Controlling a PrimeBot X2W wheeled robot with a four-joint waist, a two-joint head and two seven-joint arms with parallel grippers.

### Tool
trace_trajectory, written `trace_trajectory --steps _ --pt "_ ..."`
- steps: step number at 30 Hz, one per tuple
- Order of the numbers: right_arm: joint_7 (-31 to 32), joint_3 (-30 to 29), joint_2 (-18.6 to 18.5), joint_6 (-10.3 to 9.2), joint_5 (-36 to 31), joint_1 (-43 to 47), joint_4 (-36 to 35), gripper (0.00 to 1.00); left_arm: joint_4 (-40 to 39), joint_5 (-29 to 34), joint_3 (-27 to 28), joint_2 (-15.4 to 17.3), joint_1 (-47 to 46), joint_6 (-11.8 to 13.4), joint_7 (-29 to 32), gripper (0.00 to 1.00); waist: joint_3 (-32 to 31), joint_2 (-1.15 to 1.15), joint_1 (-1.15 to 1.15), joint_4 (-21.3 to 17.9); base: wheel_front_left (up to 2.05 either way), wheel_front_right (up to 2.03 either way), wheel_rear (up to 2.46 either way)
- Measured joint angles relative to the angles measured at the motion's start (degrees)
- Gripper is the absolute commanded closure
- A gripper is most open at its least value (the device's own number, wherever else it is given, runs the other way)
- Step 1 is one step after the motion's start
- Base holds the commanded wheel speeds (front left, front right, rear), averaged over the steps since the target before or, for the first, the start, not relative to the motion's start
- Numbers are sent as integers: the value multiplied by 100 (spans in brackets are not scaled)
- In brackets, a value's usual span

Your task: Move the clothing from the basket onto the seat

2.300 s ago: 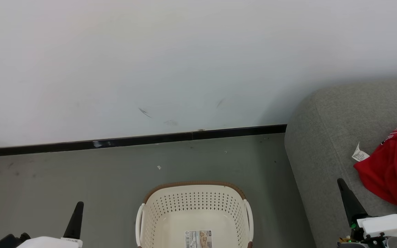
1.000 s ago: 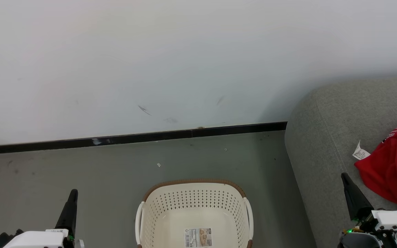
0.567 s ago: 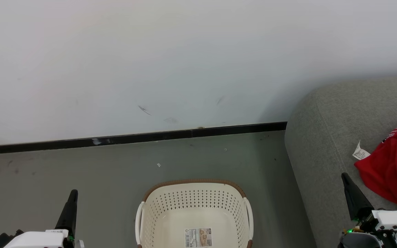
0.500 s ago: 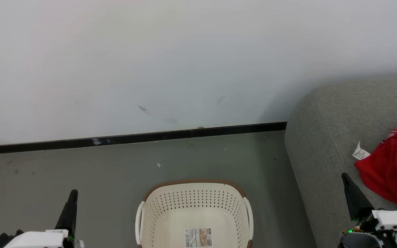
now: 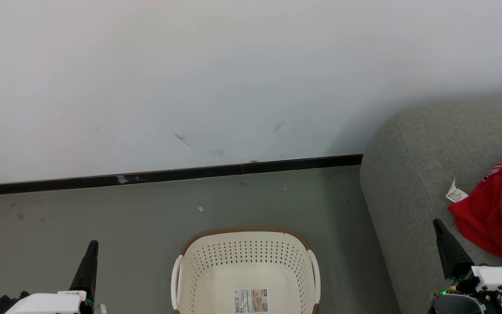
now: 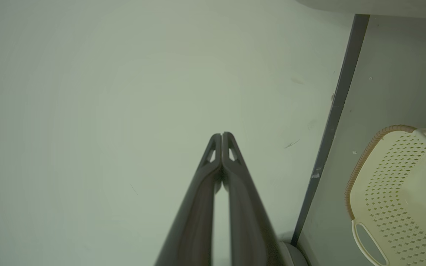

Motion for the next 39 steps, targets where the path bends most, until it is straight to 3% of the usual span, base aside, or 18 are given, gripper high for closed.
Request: trace_trajectory --steps 39 --pt "7 -53 7 0 -1 -2 5 100 22 0 5 -1 -1 -1 0 100 0 0 -1 0 0 0 0"
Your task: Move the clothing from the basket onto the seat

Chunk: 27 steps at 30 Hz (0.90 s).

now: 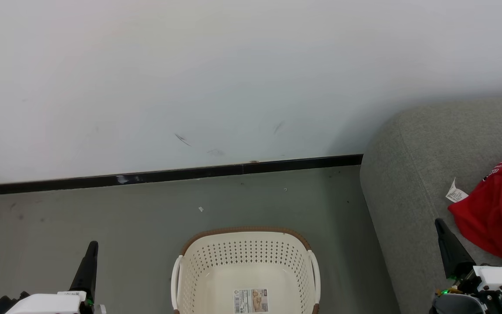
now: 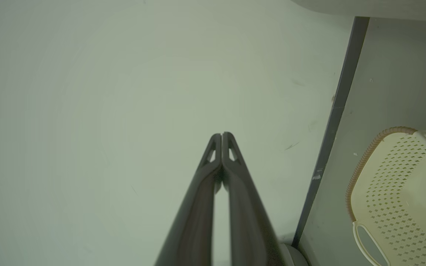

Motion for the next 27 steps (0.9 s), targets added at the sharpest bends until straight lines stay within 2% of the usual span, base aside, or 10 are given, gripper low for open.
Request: trace_trajectory --steps 27 --pt "44 -15 10 0 -1 -1 2 100 5 0 4 0 -1 -19 1 100 0 0 -1 0 0 0 0"
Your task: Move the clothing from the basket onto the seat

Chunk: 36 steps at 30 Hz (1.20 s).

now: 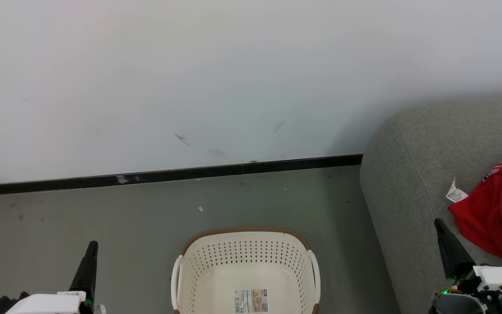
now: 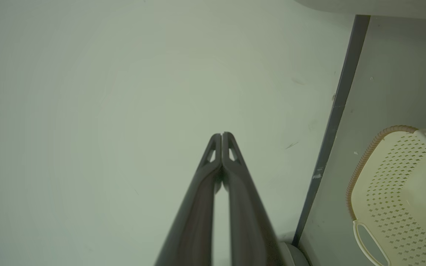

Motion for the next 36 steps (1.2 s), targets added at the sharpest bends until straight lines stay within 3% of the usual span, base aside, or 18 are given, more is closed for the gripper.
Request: trace_trajectory --steps 36 --pt "7 -21 9 0 -7 -1 1 100 3 0 16 0 -2 0 0 100 0 0 0 0 0 0 0"
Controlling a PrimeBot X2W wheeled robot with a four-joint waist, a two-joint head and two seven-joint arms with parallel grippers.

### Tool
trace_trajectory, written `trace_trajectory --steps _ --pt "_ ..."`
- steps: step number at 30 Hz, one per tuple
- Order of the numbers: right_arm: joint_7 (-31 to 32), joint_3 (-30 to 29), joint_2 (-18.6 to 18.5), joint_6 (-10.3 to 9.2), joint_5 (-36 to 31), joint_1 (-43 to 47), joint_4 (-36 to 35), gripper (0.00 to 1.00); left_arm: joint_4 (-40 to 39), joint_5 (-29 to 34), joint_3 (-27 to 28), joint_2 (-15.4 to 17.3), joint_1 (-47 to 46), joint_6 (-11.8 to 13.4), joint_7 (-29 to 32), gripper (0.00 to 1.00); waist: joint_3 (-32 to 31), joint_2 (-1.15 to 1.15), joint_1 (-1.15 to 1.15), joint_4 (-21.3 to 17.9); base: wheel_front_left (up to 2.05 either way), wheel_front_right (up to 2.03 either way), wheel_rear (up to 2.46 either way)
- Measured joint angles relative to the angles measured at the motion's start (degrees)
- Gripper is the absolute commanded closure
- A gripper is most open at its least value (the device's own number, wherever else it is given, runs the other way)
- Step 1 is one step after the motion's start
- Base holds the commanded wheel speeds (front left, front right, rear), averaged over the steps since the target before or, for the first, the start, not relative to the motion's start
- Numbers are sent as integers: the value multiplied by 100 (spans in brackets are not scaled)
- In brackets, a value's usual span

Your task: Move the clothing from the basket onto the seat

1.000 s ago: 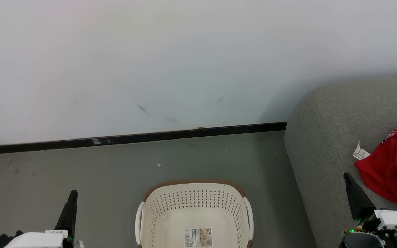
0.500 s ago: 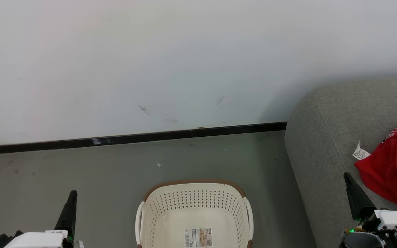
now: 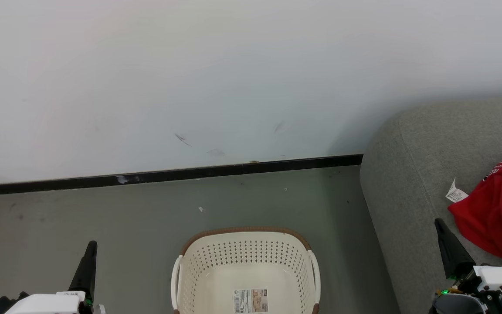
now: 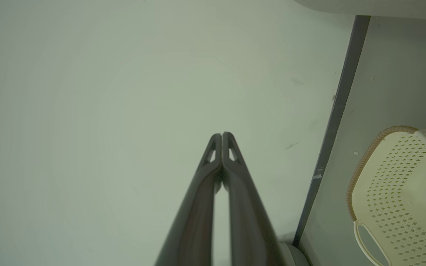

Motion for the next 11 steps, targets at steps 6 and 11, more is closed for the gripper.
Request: trace_trajectory --steps 6,11 --pt "1 -2 2 0 -1 0 1 100 -1 0 1 0 0 0 0 100 0 0 0 0 0 0 0" --pt "1 -3 4 0 -1 0 1 100 -1 0 1 0 -1 0 0 100 0 0 0 0 0 0 0"
